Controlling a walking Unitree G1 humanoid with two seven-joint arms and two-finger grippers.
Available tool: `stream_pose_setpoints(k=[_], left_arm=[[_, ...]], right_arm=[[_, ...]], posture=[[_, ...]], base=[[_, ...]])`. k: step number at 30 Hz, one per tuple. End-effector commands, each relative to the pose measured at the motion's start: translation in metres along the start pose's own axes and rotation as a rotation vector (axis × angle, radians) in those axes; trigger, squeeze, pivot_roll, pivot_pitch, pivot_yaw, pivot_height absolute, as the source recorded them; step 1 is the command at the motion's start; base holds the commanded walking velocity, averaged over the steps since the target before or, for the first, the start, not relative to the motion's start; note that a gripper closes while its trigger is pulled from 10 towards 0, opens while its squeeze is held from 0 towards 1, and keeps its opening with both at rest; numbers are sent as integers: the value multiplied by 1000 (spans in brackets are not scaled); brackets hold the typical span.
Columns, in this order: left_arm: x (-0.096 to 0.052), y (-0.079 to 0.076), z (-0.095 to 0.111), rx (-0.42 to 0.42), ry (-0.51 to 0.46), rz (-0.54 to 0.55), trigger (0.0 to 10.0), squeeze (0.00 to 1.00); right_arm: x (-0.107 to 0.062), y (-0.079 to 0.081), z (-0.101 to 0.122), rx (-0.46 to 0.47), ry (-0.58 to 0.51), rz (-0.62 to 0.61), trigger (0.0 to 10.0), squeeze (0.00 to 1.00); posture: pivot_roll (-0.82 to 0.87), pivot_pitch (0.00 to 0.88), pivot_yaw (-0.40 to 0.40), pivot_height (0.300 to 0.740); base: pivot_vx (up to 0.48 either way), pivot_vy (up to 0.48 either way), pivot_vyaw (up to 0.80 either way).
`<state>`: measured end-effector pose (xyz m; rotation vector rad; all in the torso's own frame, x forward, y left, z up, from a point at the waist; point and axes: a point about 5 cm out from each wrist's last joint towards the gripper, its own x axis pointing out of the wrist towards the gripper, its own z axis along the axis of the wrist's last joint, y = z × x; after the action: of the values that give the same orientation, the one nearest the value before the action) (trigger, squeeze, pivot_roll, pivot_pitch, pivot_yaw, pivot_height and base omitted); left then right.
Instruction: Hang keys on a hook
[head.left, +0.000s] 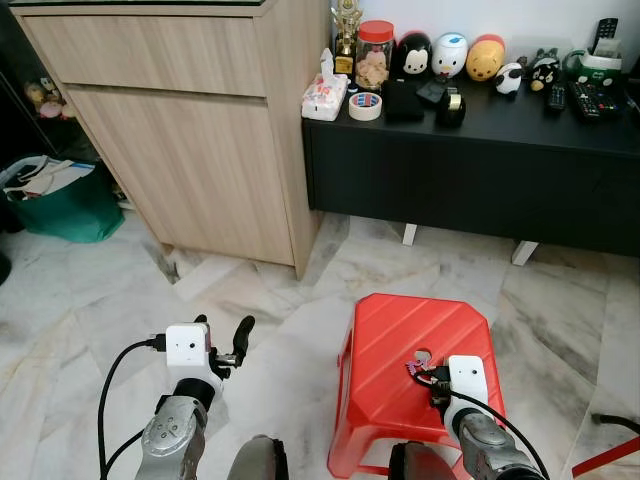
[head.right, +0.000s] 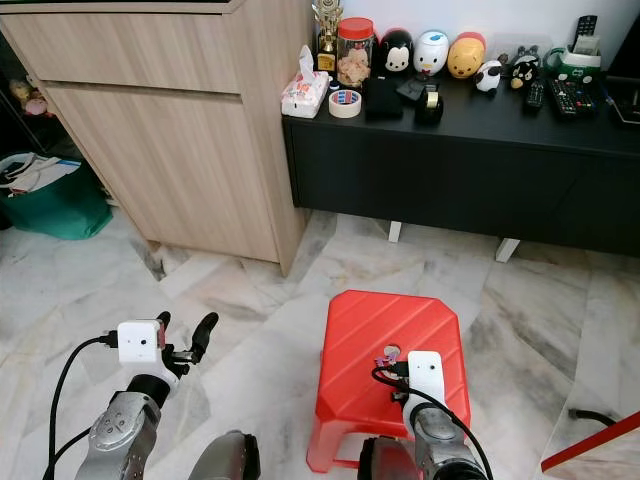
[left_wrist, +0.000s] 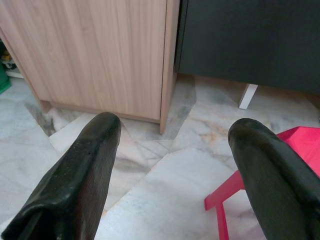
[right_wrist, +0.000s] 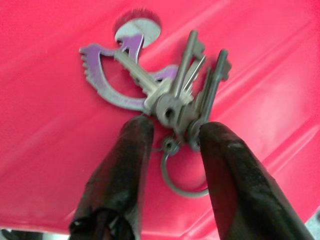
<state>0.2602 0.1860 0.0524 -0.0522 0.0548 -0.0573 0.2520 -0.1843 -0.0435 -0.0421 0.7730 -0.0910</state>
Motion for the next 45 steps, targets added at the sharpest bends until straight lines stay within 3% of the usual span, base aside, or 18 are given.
stream_pose_setpoints(k=[1, 25, 26, 27, 28, 29, 30, 31, 45], left_arm=[[-3, 0, -3, 28, 26, -10, 10000, 0], [-2, -2, -2, 46, 26, -26, 10000, 0], [-2, -2, -2, 47, 27, -27, 10000, 0], [-2, -2, -2, 47, 27, -27, 10000, 0], [-2, -2, -2, 49, 27, -28, 10000, 0], [-2, -2, -2, 49, 27, -28, 10000, 0], [-3, -2, -2, 50, 27, -29, 10000, 0], [-3, -2, -2, 50, 27, -29, 10000, 0], [-3, -3, -3, 53, 32, -32, 10000, 0]], right_arm=[[-1, 4, -9, 14, 40, 2, 10000, 0], [0, 4, -2, 51, 3, -3, 10000, 0], [0, 4, -2, 52, 1, -3, 8392, 0], [0, 4, -2, 52, 1, -3, 8392, 0], [0, 4, -1, 56, -2, -4, 7137, 0], [0, 4, -1, 56, -2, -4, 7137, 0], [0, 4, -1, 57, -5, -4, 980, 0], [0, 4, -1, 57, -6, -3, 0, 0], [0, 6, -1, 57, -9, 6, 0, 0]], posture=[[140, 136, 40, 644], [147, 138, 53, 644], [147, 138, 53, 644], [147, 138, 53, 644], [147, 138, 53, 644], [147, 138, 53, 644], [150, 142, 53, 644], [150, 142, 53, 644], [149, 141, 54, 644]], base=[[0, 0, 0], [0, 0, 0], [0, 0, 0], [0, 0, 0], [0, 0, 0], [0, 0, 0], [0, 0, 0], [0, 0, 0], [0, 0, 0]])
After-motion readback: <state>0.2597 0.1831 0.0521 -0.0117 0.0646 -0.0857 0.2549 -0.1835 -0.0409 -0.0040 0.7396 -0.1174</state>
